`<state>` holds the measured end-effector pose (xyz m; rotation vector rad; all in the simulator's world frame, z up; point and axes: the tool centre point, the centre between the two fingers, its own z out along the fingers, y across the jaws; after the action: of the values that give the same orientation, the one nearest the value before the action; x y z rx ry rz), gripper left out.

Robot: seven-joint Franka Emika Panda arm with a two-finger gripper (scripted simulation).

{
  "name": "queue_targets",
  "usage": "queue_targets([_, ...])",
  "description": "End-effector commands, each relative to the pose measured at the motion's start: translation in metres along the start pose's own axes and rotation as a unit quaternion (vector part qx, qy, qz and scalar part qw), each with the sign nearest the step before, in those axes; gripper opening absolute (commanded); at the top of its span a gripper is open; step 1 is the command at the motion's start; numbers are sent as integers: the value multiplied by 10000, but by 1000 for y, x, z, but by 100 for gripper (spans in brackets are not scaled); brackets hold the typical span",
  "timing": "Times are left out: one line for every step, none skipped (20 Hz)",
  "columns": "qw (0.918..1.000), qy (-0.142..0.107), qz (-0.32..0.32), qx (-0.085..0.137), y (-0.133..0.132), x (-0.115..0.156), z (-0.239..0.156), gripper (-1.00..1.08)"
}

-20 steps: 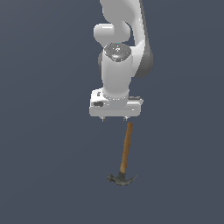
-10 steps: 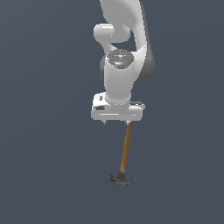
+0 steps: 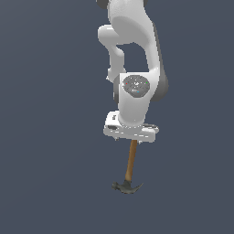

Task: Pick up the object and move it to a goal position.

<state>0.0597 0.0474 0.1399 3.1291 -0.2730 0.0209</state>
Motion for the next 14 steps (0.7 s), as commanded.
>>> queue_targets([9997,-19,248,2,-12,7,17,100])
queue_targets([9994,-25,339,3,-17,10,23,100])
queue_targets([9991,-30,425,2,-21,12,29,100])
queue_targets([9987,-35,505,2,-25,14,34,100])
queue_targets([9983,-40,580,1,-29,16,39,100])
queue_targets([9979,-44,649,0,-32,18,44,100])
queue_targets([9975,-48,712,-1,-35,19,49,100])
queue_targets([9970,-51,769,-2,-38,20,53,100])
queue_targets([9966,-54,821,-4,-41,21,57,100])
queue_targets([9962,-56,867,-5,-43,22,60,100])
queue_targets([9959,-59,908,-6,-45,23,63,100])
queue_targets([9955,-61,943,-7,-47,23,66,100])
queue_targets([9952,-62,973,-8,-49,24,68,100])
queue_targets([9950,-64,997,-9,-50,24,70,100])
